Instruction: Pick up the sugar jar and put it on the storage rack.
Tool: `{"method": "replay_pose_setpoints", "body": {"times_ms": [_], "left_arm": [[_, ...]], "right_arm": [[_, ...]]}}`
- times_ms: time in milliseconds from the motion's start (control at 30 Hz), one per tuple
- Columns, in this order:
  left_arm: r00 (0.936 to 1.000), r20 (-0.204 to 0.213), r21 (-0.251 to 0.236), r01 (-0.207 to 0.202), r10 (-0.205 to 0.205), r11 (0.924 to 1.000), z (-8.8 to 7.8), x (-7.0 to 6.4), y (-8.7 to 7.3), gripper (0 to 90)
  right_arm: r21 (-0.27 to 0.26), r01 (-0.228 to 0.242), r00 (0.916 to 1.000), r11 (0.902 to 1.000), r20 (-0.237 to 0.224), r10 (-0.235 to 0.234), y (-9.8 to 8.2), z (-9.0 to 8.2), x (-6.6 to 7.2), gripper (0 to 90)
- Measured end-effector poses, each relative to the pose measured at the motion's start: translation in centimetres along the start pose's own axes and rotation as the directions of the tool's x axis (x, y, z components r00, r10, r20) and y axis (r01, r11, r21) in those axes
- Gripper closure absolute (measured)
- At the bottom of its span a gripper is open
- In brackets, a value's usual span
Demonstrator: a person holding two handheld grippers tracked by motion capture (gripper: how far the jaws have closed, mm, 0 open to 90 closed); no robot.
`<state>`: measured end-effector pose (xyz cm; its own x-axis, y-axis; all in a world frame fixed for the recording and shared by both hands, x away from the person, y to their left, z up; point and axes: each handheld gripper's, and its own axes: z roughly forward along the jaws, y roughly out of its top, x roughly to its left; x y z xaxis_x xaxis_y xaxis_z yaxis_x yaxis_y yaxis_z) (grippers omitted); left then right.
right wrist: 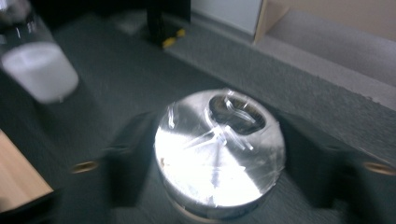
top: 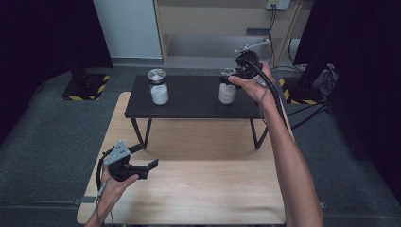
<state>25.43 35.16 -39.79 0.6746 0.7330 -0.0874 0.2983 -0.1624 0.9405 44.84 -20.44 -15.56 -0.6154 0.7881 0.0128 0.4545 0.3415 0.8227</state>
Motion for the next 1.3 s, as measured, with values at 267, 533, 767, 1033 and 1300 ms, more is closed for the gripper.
{"method": "replay_pose_setpoints", "body": {"times_ms": [267, 533, 767, 1033, 1300], "left_arm": [[1.0, 0.0, 0.003, 0.0, 0.0, 1.0, 0.0, 0.0, 0.0, 7.9], [1.0, 0.001, 0.008, -0.002, 0.002, 1.0, 0.1, -0.1, 0.0, 7.9], [1.0, -0.001, 0.007, 0.002, -0.002, 1.0, 0.1, -0.1, 0.0, 7.9], [1.0, 0.0, 0.008, 0.003, -0.003, 1.0, 0.2, -0.2, -0.1, 7.9], [1.0, 0.0, 0.008, 0.001, -0.001, 1.0, 0.2, -0.3, -0.1, 7.9]], "right_arm": [[-0.089, -0.004, 1.0, 0.996, -0.007, 0.003, -2.1, -2.4, -0.4, 5.1], [-0.158, 0.058, 0.9966, 0.9858, -0.048, -0.066, -4.7, -6.5, -0.4, 5.4], [-0.211, 0.089, 0.9921, 0.9735, -0.068, -0.106, -6.7, -9.8, -0.1, 5.6], [-0.233, 0.143, 0.9805, 0.9618, -0.099, -0.17, -9.4, -12.3, 1.4, 5.5], [-0.245, 0.17, 0.9687, 0.9545, -0.136, -0.208, -12.1, -13.2, 2.7, 5.5]]}}
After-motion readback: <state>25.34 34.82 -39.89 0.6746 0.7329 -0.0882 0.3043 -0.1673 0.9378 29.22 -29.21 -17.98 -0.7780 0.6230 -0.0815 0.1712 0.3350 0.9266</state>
